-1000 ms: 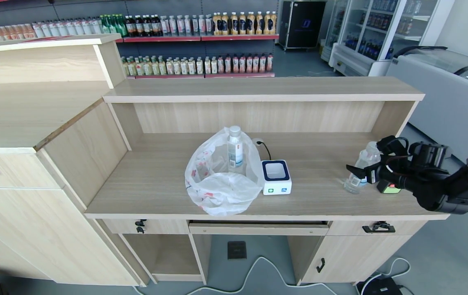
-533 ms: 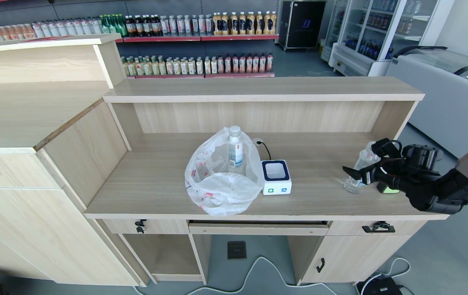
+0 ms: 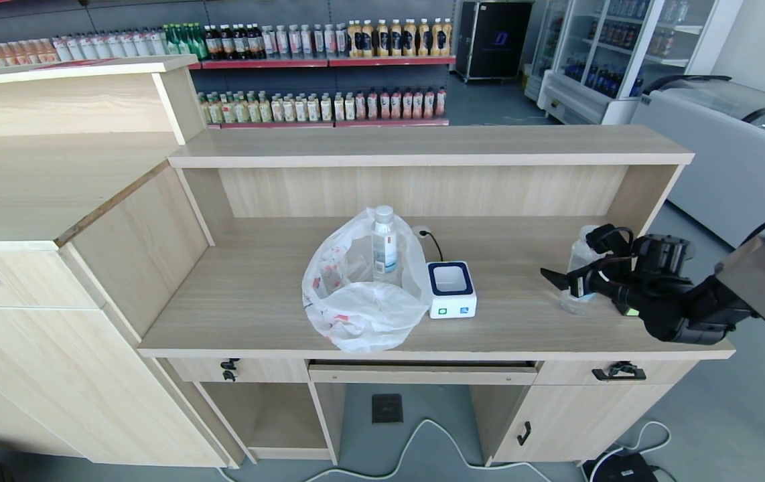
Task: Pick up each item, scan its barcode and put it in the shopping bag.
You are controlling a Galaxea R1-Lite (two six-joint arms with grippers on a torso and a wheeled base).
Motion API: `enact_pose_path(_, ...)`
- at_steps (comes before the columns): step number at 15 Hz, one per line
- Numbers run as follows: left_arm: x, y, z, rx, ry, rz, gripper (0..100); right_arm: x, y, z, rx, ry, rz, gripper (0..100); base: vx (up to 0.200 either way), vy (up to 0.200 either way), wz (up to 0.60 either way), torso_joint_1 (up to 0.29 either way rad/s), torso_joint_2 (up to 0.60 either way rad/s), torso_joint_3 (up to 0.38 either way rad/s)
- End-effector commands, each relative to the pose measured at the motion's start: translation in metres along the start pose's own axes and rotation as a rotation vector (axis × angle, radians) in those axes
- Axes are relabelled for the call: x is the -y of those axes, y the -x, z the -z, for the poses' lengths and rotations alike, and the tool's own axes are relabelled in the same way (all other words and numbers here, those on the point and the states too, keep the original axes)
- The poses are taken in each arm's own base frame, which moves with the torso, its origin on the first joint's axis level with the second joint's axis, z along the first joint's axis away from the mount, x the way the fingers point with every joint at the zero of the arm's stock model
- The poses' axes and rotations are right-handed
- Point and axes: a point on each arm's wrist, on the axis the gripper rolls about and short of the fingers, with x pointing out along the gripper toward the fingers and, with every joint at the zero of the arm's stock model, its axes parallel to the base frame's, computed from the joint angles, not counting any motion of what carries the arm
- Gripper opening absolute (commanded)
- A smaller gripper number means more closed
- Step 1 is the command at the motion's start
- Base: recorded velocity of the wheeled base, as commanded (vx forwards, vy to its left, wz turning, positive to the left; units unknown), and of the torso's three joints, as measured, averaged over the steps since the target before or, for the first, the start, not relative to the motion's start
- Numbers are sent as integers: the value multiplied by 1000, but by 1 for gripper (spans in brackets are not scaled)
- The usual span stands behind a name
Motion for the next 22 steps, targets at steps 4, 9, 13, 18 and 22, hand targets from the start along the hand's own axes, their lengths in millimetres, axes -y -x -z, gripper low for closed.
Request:
enact_pose_path(4,0,0,0,0,1,-1,100,-8,-6,1,15,7,-13,0,0,0,0,0,0,0)
enact_pose_path(9,0,0,0,0,1,-1,100,-6,-3,-9,33,-25,-4,0,0,0,0,0,0,0)
enact_pose_path(13,0,0,0,0,1,-1,100,-6,22,-62,108,-136,-7,0,0,0,0,0,0,0)
enact_pose_path(18,0,0,0,0,1,-1,100,-21,95,-168,224,-328,-148,0,0,0,0,0,0,0)
enact_pose_path(22,0,0,0,0,1,-1,100,-32,197,-247,369,-249,-484,0,0,0,0,0,0,0)
